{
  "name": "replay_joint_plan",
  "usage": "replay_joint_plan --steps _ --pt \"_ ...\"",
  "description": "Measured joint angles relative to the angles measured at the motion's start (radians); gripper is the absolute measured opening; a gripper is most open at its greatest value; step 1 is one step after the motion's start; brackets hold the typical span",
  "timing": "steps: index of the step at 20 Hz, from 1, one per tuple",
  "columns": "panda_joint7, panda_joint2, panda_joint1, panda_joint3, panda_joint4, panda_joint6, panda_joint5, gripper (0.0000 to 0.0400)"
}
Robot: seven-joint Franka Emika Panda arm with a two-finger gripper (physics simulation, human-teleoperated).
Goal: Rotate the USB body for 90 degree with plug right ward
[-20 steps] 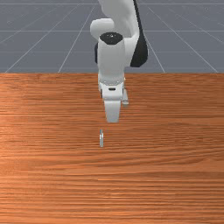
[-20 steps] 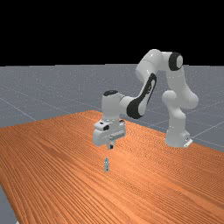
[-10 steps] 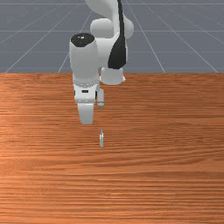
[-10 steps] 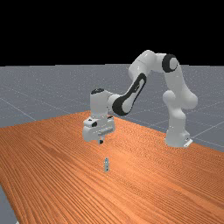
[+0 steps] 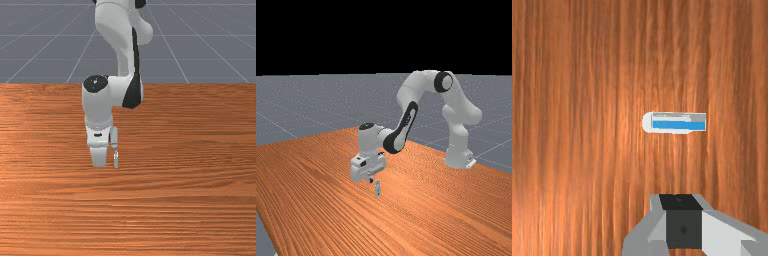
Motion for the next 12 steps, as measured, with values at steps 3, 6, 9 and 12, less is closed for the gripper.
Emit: replay_joint_plan --steps 3,6,9,12 --pt "0.062 -0.009 0.02 -0.006 -0.024 0.03 0.012 0.0" --pt "0.109 -0.014 0.054 -0.003 -0.034 0.034 0.012 0.0" --pt "0.176 -0.019 0.094 -0.002 -0.041 0.037 0.015 0.0" --pt "0.213 -0.02 0.135 0.008 -0.043 0.037 0.009 0.0"
